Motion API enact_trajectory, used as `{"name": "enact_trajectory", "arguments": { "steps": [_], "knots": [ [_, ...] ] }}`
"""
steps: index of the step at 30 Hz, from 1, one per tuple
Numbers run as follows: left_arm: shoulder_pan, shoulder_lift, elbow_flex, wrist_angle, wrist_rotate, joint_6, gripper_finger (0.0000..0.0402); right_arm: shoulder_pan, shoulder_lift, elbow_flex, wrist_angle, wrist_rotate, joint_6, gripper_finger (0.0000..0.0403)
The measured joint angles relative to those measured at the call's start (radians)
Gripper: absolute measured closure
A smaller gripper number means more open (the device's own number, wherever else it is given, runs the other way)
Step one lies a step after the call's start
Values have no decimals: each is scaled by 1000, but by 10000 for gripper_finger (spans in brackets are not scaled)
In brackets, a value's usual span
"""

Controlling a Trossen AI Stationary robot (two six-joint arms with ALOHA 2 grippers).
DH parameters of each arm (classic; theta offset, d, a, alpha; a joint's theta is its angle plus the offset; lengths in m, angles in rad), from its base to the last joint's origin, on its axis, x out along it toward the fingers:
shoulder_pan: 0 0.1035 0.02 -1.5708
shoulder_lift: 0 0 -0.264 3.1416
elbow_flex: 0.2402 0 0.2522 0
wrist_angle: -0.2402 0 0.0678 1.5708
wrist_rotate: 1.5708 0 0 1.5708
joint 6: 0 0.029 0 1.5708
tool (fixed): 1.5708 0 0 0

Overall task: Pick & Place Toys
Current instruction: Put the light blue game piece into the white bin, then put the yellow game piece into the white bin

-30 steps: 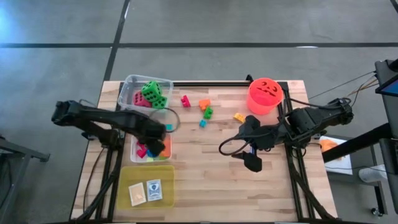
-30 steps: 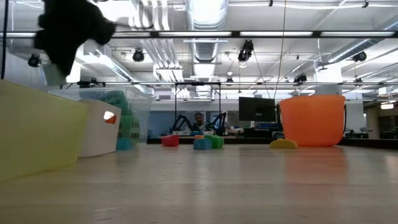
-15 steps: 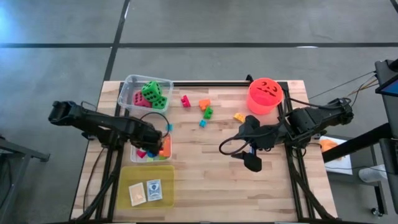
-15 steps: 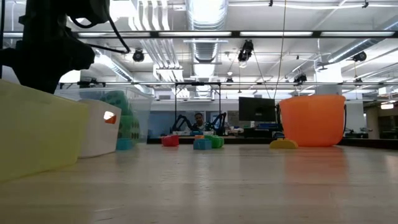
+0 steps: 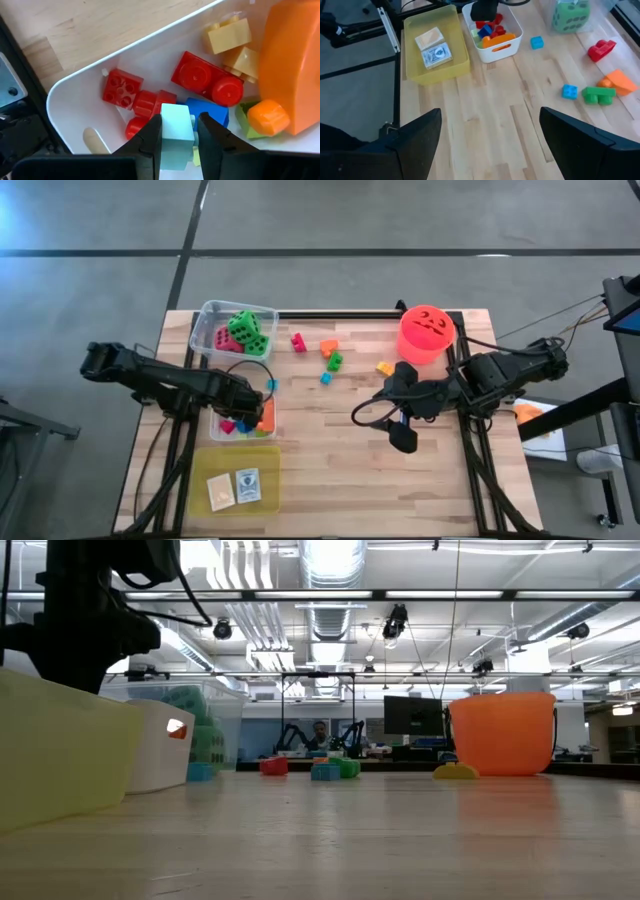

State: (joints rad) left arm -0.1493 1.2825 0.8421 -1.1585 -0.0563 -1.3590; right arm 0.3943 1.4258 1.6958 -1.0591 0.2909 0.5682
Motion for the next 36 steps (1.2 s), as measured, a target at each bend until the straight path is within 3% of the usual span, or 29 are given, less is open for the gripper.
{"name": "enact_trajectory", "arguments": {
  "steps": [25,36],
  "knots": [
    [0,17,-46,66,14,38,322,0,0,-14,27,-3,1,71],
    [0,17,-44,66,57,92,177,0,0,-14,27,-3,8,71]
  ]
}}
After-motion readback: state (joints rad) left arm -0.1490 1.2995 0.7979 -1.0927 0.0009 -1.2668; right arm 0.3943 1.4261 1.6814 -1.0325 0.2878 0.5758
